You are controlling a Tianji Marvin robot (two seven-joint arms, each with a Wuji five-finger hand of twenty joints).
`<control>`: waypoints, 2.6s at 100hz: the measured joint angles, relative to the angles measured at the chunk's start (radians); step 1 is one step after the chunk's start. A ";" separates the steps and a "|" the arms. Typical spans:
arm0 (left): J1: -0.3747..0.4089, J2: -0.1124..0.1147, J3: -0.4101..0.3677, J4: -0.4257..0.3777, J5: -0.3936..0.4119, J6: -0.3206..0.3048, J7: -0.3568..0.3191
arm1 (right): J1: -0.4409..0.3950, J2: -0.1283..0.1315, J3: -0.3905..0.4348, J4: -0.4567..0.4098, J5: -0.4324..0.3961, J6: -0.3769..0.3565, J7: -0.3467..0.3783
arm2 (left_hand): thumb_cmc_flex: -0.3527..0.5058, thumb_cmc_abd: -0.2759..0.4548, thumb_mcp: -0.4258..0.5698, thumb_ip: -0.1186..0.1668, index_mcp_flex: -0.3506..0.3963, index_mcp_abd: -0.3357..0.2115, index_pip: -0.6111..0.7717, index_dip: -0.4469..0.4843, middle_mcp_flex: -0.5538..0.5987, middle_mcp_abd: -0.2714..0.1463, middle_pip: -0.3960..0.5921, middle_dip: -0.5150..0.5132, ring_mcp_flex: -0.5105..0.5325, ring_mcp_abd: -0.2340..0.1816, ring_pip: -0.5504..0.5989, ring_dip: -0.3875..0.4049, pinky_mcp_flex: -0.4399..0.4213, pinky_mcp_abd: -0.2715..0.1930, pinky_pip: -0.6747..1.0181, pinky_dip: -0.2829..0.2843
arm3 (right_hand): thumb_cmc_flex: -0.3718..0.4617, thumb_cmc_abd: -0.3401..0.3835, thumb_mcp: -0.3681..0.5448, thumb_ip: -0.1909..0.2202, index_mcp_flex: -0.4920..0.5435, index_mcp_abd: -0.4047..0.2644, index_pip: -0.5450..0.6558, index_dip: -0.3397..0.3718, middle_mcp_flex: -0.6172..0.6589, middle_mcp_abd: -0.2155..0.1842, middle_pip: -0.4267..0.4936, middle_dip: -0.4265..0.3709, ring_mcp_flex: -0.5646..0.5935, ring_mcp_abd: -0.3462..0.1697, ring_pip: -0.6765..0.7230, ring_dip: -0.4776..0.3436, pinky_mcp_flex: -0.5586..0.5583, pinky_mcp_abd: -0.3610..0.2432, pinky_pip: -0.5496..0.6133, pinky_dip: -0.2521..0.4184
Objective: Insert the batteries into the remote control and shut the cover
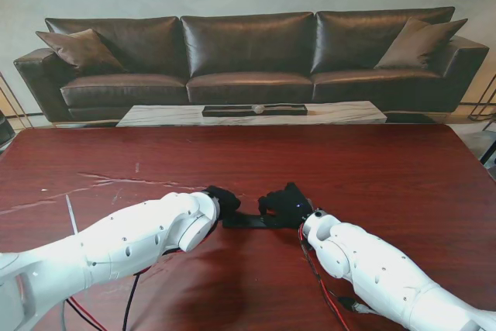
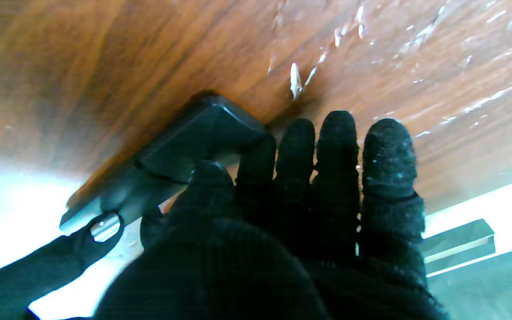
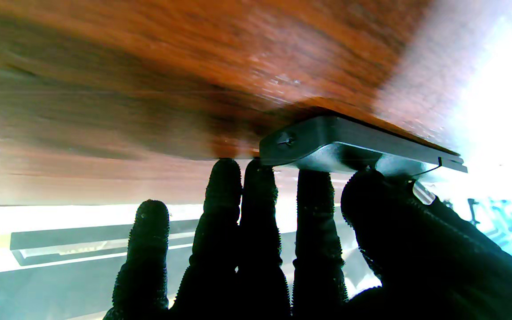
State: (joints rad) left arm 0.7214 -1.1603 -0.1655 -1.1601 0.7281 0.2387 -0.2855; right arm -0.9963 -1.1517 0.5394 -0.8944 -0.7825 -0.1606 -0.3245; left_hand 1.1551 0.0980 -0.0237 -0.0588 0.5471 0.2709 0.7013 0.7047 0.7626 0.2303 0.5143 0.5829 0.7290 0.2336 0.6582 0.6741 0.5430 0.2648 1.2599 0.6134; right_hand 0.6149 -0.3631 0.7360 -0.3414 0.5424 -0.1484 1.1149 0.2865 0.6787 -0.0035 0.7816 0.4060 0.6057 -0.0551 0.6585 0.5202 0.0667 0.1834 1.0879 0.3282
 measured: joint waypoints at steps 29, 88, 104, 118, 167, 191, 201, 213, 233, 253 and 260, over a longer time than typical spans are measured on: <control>0.036 0.010 -0.037 -0.029 0.043 0.045 0.006 | 0.001 0.001 -0.002 -0.001 -0.002 0.000 0.000 | -0.102 -0.011 -0.013 0.000 -0.010 0.000 -0.130 -0.064 -0.066 0.003 -0.034 -0.001 -0.006 0.000 0.000 0.000 -0.011 -0.001 0.000 -0.008 | 0.000 -0.038 0.032 -0.001 0.000 0.000 0.000 0.000 0.000 0.002 0.000 0.001 0.000 0.001 0.000 0.000 0.000 0.000 0.000 0.000; 0.143 0.064 -0.141 -0.149 0.188 0.198 0.013 | 0.025 0.002 -0.046 0.000 -0.014 0.013 0.000 | -0.129 -0.011 -0.014 0.000 -0.009 -0.002 -0.192 -0.071 -0.100 0.007 -0.032 0.020 -0.028 0.014 0.026 0.040 0.012 -0.001 0.055 0.004 | -0.024 -0.076 0.168 -0.014 -0.001 0.004 0.000 0.000 0.002 0.020 -0.002 0.000 0.012 0.036 -0.018 -0.004 0.001 0.011 0.000 0.000; 0.123 0.067 -0.092 -0.148 0.158 0.235 -0.006 | 0.026 0.002 -0.047 -0.002 -0.015 0.016 0.001 | -0.130 -0.011 -0.014 0.000 0.001 -0.008 -0.018 0.005 -0.025 0.011 0.065 0.080 0.051 0.024 0.149 0.084 0.127 -0.008 0.206 0.014 | -0.024 -0.080 0.174 -0.022 -0.001 0.004 0.007 0.001 0.005 0.021 -0.002 -0.005 0.021 0.036 -0.026 -0.004 0.001 0.012 0.000 0.000; 0.099 0.063 -0.055 -0.140 0.110 0.241 -0.025 | 0.026 0.002 -0.047 -0.002 -0.017 0.016 0.002 | -0.141 -0.007 -0.014 0.000 0.048 -0.031 0.108 0.025 0.077 0.011 0.131 0.114 0.126 0.024 0.227 0.094 0.217 -0.020 0.307 -0.015 | -0.024 -0.080 0.176 -0.022 -0.001 0.004 0.008 0.001 0.006 0.021 -0.002 -0.005 0.022 0.037 -0.027 -0.004 0.001 0.012 0.000 0.000; 0.072 0.040 -0.022 -0.118 0.073 0.242 -0.027 | 0.026 0.002 -0.047 -0.002 -0.020 0.017 0.000 | -0.153 0.006 -0.003 0.000 0.098 -0.071 0.258 0.059 0.159 0.001 0.215 0.153 0.215 0.009 0.309 0.103 0.330 -0.036 0.403 -0.077 | -0.024 -0.081 0.178 -0.023 -0.001 0.004 0.008 0.001 0.007 0.021 -0.002 -0.008 0.022 0.038 -0.028 -0.005 0.001 0.012 0.000 0.000; 0.060 0.035 -0.001 -0.114 0.065 0.246 -0.029 | 0.026 0.002 -0.047 -0.002 -0.020 0.017 0.000 | -0.167 0.021 -0.002 0.000 0.127 -0.084 0.295 0.060 0.199 -0.013 0.232 0.156 0.242 0.001 0.332 0.103 0.365 -0.046 0.430 -0.101 | -0.024 -0.081 0.178 -0.024 -0.001 0.004 0.008 0.001 0.007 0.021 -0.002 -0.009 0.022 0.039 -0.028 -0.005 0.001 0.012 0.000 0.000; 0.051 0.029 0.008 -0.107 0.053 0.248 -0.030 | 0.025 0.002 -0.046 -0.002 -0.020 0.016 0.000 | -0.169 0.021 -0.002 0.000 0.152 -0.086 0.309 0.060 0.210 -0.020 0.242 0.158 0.255 0.001 0.339 0.103 0.385 -0.047 0.441 -0.111 | -0.024 -0.081 0.178 -0.024 -0.001 0.004 0.008 0.001 0.007 0.021 -0.002 -0.010 0.022 0.039 -0.028 -0.005 0.001 0.012 0.000 0.000; 0.045 0.020 0.013 -0.097 0.041 0.249 -0.029 | 0.025 0.002 -0.046 -0.002 -0.020 0.016 0.000 | -0.177 0.032 -0.003 -0.003 0.166 -0.086 0.332 0.061 0.220 -0.022 0.250 0.159 0.256 0.000 0.346 0.103 0.391 -0.048 0.450 -0.130 | -0.024 -0.081 0.178 -0.024 -0.001 0.004 0.008 0.001 0.007 0.021 -0.002 -0.010 0.022 0.039 -0.028 -0.005 0.001 0.012 0.000 0.000; 0.041 0.013 0.012 -0.087 0.029 0.245 -0.026 | 0.026 0.002 -0.046 -0.002 -0.020 0.016 0.001 | -0.177 0.035 -0.003 -0.004 0.172 -0.080 0.348 0.063 0.220 -0.022 0.255 0.160 0.256 0.000 0.358 0.098 0.394 -0.051 0.457 -0.144 | -0.024 -0.081 0.179 -0.024 -0.001 0.004 0.008 0.001 0.007 0.021 -0.002 -0.010 0.022 0.039 -0.028 -0.005 0.001 0.012 0.000 0.000; 0.051 0.013 -0.011 -0.086 0.011 0.240 -0.025 | 0.026 0.002 -0.046 -0.002 -0.020 0.016 0.001 | -0.177 0.035 -0.003 -0.004 0.173 -0.070 0.349 0.063 0.220 -0.022 0.255 0.160 0.256 0.000 0.358 0.096 0.394 -0.051 0.458 -0.156 | -0.024 -0.081 0.181 -0.024 -0.001 0.004 0.008 0.001 0.007 0.021 -0.002 -0.009 0.022 0.039 -0.027 -0.005 0.001 0.012 0.000 0.000; 0.056 0.013 -0.021 -0.087 -0.002 0.240 -0.024 | 0.026 0.002 -0.047 -0.003 -0.020 0.016 0.002 | -0.177 0.035 -0.003 -0.004 0.173 -0.059 0.349 0.062 0.220 -0.021 0.255 0.160 0.256 0.000 0.358 0.092 0.394 -0.051 0.458 -0.156 | -0.024 -0.081 0.182 -0.024 -0.001 0.004 0.008 0.001 0.007 0.021 -0.002 -0.008 0.022 0.040 -0.026 -0.005 0.001 0.012 0.000 0.000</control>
State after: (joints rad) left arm 0.7777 -1.1474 -0.1865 -1.2473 0.7260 0.4792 -0.3093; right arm -0.9702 -1.1497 0.4923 -0.8969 -0.8022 -0.1445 -0.3228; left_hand 0.9777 0.1330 -0.0264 -0.0624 0.7200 0.2117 1.0502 0.7672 0.9829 0.2090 0.7694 0.7425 0.9854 0.2340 1.0164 0.7657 0.9372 0.2140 1.7180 0.4569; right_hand 0.5911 -0.4439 0.9181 -0.3651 0.5410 -0.1444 1.1233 0.2879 0.6856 0.0170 0.7800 0.3981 0.6279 -0.0152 0.6322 0.5154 0.0682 0.1958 1.0879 0.3282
